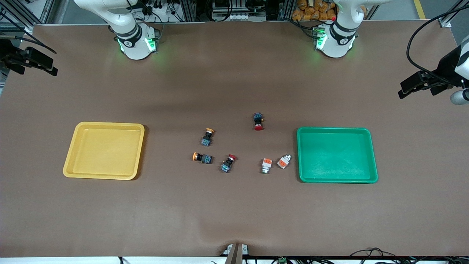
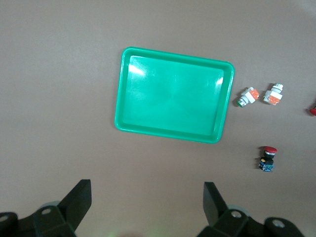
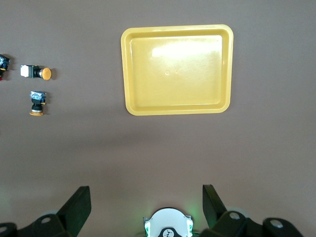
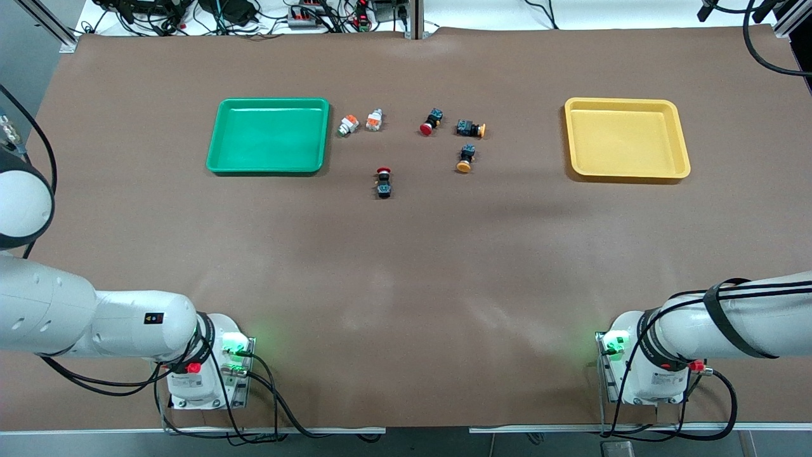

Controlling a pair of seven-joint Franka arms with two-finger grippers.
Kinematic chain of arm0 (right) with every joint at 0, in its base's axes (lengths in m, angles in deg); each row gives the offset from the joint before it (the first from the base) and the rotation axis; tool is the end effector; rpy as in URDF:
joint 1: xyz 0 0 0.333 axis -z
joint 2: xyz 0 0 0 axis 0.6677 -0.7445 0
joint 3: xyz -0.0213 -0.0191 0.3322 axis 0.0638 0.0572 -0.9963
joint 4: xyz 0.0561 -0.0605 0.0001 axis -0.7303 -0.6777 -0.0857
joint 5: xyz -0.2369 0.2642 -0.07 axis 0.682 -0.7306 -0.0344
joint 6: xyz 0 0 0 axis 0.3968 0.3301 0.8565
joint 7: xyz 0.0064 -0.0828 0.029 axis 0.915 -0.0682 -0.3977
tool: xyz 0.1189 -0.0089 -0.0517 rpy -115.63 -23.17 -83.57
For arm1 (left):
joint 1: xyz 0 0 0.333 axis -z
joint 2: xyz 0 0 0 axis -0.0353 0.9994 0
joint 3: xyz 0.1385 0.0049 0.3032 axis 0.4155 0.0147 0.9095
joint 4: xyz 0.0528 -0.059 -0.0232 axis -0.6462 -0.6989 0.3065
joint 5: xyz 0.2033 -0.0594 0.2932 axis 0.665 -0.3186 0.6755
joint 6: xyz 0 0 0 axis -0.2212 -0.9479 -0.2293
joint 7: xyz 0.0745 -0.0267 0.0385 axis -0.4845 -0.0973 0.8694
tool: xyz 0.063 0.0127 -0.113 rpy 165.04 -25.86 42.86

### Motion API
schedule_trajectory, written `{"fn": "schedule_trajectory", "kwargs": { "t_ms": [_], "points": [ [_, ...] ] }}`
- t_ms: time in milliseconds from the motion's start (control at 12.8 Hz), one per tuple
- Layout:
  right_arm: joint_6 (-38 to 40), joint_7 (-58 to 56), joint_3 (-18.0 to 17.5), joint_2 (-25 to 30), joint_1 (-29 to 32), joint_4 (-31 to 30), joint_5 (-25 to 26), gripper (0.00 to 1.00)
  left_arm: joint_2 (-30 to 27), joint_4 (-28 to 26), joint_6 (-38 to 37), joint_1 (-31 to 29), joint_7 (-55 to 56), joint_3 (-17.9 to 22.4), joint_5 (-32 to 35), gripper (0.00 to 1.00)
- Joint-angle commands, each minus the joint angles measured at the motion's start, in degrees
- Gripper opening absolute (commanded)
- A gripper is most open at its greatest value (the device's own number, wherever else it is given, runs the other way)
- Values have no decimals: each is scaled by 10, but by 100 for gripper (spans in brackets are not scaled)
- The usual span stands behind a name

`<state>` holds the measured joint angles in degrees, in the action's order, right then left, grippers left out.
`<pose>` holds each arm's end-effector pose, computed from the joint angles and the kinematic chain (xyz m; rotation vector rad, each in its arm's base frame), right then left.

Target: Place green and yellow buttons in trays

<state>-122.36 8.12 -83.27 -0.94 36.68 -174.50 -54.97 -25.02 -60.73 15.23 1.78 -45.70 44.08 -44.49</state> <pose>0.4698 -0.0043 0.6590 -3.1149 0.1112 0.1865 0.5160 -0.0329 0.6325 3.1052 0.1836 -0.0027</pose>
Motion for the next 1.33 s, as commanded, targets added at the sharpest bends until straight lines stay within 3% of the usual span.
{"fn": "schedule_trajectory", "kwargs": {
  "t_ms": [0, 859, 1249],
  "points": [
    [-1, -2, 2, 8, -2, -3, -4, 100, 4, 11, -11, -1, 1, -1, -5, 100],
    [-11, 0, 2, 7, -12, -2, 1, 100, 13, 7, -28, 1, 8, -6, -3, 100],
    [-19, -2, 3, 5, -9, -2, 2, 100, 20, 11, -30, 9, 9, -32, 59, 100]
  ]
}}
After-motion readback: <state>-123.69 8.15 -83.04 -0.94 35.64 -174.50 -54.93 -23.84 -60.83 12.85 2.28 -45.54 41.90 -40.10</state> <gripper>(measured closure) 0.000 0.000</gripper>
